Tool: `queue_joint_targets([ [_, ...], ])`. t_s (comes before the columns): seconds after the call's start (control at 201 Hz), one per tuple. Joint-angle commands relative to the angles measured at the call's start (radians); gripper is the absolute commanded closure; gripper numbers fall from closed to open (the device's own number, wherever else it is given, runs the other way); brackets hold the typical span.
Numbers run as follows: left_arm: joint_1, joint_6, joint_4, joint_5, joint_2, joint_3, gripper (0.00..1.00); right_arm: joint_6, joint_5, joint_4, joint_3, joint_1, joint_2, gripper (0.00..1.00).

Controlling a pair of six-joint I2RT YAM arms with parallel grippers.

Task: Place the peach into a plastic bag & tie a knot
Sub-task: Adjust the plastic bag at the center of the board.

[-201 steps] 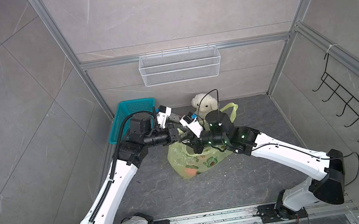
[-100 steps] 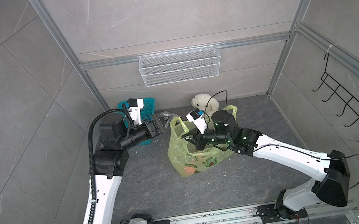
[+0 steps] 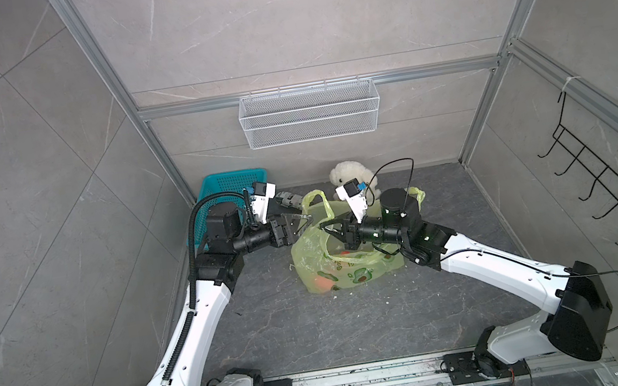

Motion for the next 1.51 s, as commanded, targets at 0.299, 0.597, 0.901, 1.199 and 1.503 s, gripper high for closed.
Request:
queue_joint_targets([
  [0.299, -0.001, 0.120, 0.203, 0.190, 0.217, 0.231, 0.23, 0.011, -0.049, 0.010, -0.016, -0.029, -0.049, 1.00],
  [0.597, -0.081, 0.053, 0.270, 0.297, 0.355, 0.259, 0.23, 0.033, -0.069, 0.015, -0.022, -0.067, -0.043, 1.00],
  [0.901, -0.113, -0.096, 0.447, 0.362, 0.289, 0.098, 0.29, 0.067, -0.017, 0.027, -0.038, -0.087, -0.044, 1.00],
  [1.199, -0.163, -0.036, 0.341, 0.364, 0.285, 0.088, 0.42, 0.128, -0.011, 0.035, -0.036, -0.101, -0.048, 1.00],
  [1.503, -0.225, 0.200, 0.061, 0.256, 0.268, 0.115, 0.54, 0.225, -0.025, 0.036, -0.024, -0.136, -0.037, 1.00],
])
